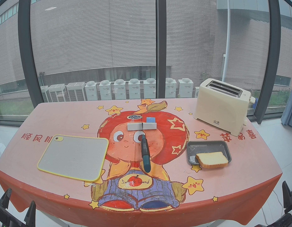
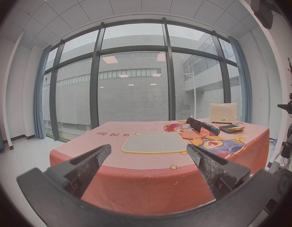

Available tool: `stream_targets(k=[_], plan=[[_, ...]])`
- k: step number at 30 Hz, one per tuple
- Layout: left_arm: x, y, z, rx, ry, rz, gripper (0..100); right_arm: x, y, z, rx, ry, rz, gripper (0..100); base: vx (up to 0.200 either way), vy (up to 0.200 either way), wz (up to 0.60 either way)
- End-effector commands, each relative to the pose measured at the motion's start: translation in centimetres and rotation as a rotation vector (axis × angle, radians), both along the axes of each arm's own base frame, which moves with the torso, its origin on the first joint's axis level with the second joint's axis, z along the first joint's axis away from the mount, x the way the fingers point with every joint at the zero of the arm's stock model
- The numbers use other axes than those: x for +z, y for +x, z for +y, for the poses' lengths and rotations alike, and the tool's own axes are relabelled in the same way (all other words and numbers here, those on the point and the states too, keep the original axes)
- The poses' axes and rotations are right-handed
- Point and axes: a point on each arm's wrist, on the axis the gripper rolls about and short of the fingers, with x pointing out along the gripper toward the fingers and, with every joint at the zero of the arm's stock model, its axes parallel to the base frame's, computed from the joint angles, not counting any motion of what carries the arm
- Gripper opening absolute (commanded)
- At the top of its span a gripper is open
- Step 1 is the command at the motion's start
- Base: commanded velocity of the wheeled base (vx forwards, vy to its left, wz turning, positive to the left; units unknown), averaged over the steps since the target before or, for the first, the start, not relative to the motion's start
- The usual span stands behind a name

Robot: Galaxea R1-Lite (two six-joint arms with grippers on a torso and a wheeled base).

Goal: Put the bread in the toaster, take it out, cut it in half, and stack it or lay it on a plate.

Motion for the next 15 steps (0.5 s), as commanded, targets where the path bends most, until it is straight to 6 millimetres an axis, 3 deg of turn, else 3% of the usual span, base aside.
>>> stream_targets(k=[1, 15], plan=[[-0.5, 0.12, 0.0, 0.0, 0.001, 0.018, 100, 0.32, 0.58, 0.07, 0.022, 0.043, 0.054, 100, 0.0, 0.0, 0.0], [-0.5, 0.12, 0.0, 0.0, 0.0, 0.018, 100, 0.33, 0.79, 0.22, 0.081, 0.297, 0.107, 100, 0.0, 0.0, 0.0]])
